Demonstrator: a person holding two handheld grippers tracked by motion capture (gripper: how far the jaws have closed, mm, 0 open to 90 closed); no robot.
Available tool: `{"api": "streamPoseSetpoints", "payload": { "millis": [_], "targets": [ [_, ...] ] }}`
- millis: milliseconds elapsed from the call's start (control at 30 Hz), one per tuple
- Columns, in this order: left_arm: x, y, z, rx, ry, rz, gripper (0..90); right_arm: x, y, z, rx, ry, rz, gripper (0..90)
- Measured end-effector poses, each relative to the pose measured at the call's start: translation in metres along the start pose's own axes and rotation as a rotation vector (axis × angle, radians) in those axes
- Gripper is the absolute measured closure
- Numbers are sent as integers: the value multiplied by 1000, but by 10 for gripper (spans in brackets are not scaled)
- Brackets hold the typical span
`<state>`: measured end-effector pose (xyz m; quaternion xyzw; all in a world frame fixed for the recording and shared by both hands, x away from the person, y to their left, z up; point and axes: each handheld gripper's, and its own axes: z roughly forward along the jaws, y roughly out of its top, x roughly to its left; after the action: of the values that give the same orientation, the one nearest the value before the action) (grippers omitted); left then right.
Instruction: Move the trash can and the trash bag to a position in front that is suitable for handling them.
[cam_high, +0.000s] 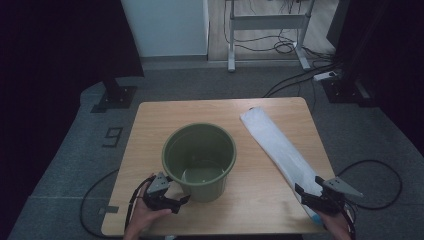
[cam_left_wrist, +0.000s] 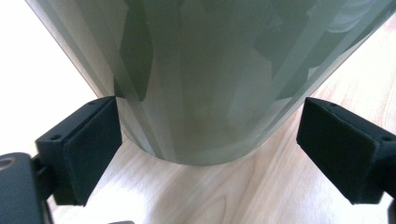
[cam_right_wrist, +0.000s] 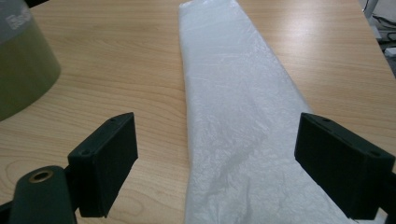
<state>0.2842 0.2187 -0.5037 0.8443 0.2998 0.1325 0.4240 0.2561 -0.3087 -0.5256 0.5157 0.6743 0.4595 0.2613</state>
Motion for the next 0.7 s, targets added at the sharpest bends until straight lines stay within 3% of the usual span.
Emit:
{"api": "streamPoseSetpoints", "payload": {
  "millis": [300, 467, 700],
  "targets": [
    [-2, 18, 26, 6, -38, 12, 87, 0, -5, -11, 0, -7, -1, 124],
    [-9, 28, 41, 4, -72, 10, 100, 2, -5, -12, 4, -23, -25, 124],
    [-15, 33, 52, 14, -70, 14, 106, 0, -8, -12, 8, -33, -22, 125]
  ]
}}
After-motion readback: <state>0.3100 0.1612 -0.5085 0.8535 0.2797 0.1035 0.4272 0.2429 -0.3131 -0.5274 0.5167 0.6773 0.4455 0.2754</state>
